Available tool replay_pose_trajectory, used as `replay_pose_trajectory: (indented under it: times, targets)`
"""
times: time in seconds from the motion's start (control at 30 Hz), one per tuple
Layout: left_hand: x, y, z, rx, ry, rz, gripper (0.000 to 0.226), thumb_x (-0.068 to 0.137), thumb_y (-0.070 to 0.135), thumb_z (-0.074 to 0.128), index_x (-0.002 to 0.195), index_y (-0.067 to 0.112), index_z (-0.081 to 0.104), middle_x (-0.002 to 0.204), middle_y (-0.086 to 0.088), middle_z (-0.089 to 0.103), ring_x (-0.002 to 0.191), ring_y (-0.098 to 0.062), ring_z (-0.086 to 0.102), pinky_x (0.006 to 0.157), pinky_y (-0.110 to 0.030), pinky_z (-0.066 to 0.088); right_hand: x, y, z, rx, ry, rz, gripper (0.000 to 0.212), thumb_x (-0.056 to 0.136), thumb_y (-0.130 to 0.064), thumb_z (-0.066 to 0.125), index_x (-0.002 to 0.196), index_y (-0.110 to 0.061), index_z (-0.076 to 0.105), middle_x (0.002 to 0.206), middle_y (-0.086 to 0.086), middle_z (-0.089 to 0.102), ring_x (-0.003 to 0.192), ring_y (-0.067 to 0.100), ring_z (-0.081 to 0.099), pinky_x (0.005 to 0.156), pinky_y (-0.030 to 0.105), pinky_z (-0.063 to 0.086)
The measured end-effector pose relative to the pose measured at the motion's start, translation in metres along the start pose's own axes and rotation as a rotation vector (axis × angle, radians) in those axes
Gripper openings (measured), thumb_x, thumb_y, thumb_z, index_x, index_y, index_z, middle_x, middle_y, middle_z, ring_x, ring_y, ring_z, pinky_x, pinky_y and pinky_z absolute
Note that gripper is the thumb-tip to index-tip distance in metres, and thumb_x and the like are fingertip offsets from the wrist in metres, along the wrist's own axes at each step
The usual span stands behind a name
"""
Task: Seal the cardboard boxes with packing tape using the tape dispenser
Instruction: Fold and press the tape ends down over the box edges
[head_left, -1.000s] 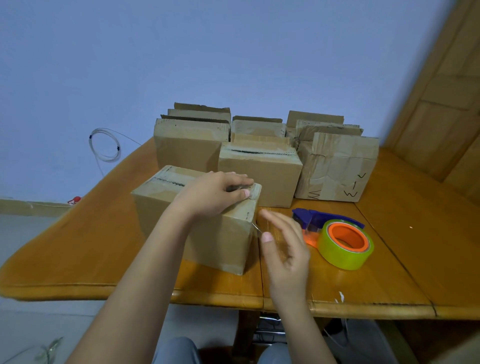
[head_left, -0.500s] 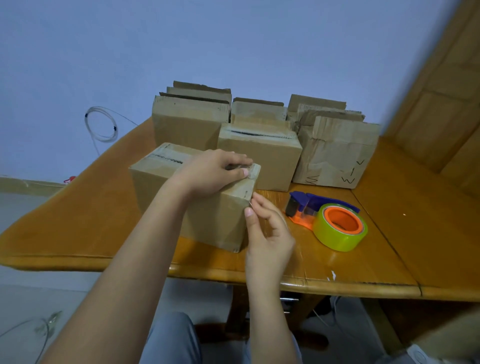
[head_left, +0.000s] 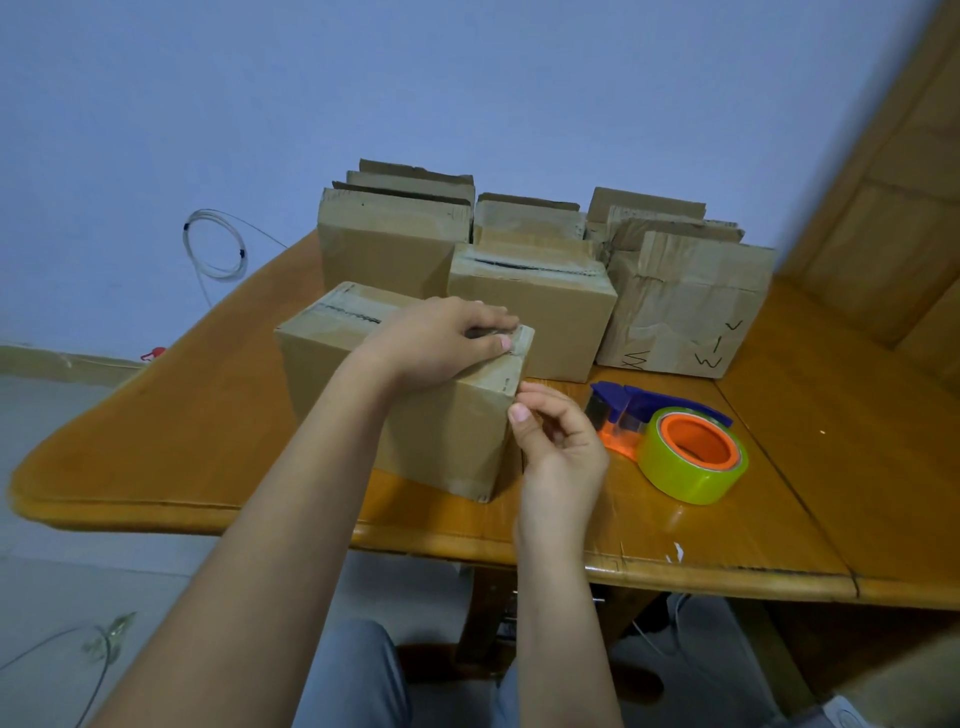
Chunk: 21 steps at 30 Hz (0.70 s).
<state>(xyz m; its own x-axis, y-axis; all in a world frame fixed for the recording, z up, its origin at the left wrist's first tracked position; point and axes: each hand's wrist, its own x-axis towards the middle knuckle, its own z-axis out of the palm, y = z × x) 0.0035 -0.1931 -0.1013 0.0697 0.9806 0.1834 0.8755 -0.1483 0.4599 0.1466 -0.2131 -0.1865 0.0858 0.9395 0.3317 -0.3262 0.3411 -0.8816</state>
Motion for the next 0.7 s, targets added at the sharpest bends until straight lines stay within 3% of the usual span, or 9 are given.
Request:
replay_pose_trajectory:
  times: [0.13,0.2,0.3,0.37,0.43,0.5,0.7]
  targets:
    - [0.0,0.001,0.0,0.025,-0.006,0.016,0.04,0.1,0.039,0.046,0.139,0.034,0.047,0.15,0.016,0.038,0.141,-0.005,0.027,0.116,-0.039,0.026,0.022,-0.01,-0.01,-0.02,-0.132,0.109,0.054,0.069,0.008,0.073,0.108,-0.025,0.057,0.11,-0.006,0.065,0.107,0.008,0.06,0.085,0.017,0.05]
    - [0.0,0.002,0.0,0.061,-0.011,0.022,0.041,0.1,0.039,0.045,0.141,0.034,0.046,0.151,0.015,0.037,0.142,-0.006,0.027,0.116,-0.039,0.025,0.04,-0.022,-0.017,-0.201,-0.296,0.108,0.066,0.062,0.004,0.078,0.113,-0.031,0.056,0.117,-0.012,0.059,0.113,0.003,0.052,0.078,0.008,0.044]
    - [0.001,0.003,0.001,0.076,-0.019,0.019,0.042,0.1,0.039,0.044,0.142,0.032,0.044,0.151,0.013,0.037,0.143,-0.008,0.026,0.116,-0.041,0.025,0.071,-0.043,-0.015,-0.574,-0.507,-0.094,0.081,0.051,-0.005,0.086,0.12,-0.036,0.056,0.13,-0.011,0.05,0.124,0.006,0.039,0.088,0.005,0.031]
    - [0.002,0.003,0.002,0.082,-0.017,0.016,0.043,0.1,0.04,0.044,0.142,0.031,0.044,0.15,0.012,0.04,0.143,-0.009,0.026,0.116,-0.041,0.025,0.088,-0.054,-0.007,-0.806,-0.624,-0.266,0.089,0.047,-0.017,0.089,0.126,-0.037,0.054,0.133,-0.012,0.043,0.128,0.009,0.031,0.101,0.014,0.025]
    - [0.003,0.002,0.002,0.092,-0.024,0.015,0.043,0.1,0.04,0.043,0.142,0.03,0.044,0.149,0.01,0.041,0.143,-0.009,0.026,0.117,-0.041,0.023,0.098,-0.058,-0.001,-0.933,-0.699,-0.333,0.094,0.046,-0.026,0.09,0.131,-0.037,0.052,0.131,-0.016,0.039,0.13,0.011,0.026,0.111,0.033,0.022]
    - [0.005,0.002,0.002,0.098,-0.029,0.019,0.044,0.1,0.04,0.042,0.143,0.029,0.044,0.15,0.01,0.04,0.144,-0.009,0.025,0.118,-0.042,0.019,0.1,-0.053,-0.003,-0.953,-0.697,-0.339,0.093,0.049,-0.029,0.089,0.133,-0.036,0.05,0.131,-0.018,0.036,0.132,0.012,0.025,0.113,0.04,0.02]
    - [0.001,0.002,0.001,0.08,-0.029,0.022,0.044,0.1,0.041,0.042,0.143,0.031,0.042,0.153,0.014,0.034,0.143,-0.007,0.024,0.116,-0.037,0.018,0.062,-0.019,-0.034,-0.605,-0.371,-0.211,0.051,0.082,-0.024,0.073,0.129,-0.03,0.053,0.129,-0.009,0.05,0.119,0.002,0.045,0.099,0.018,0.039]
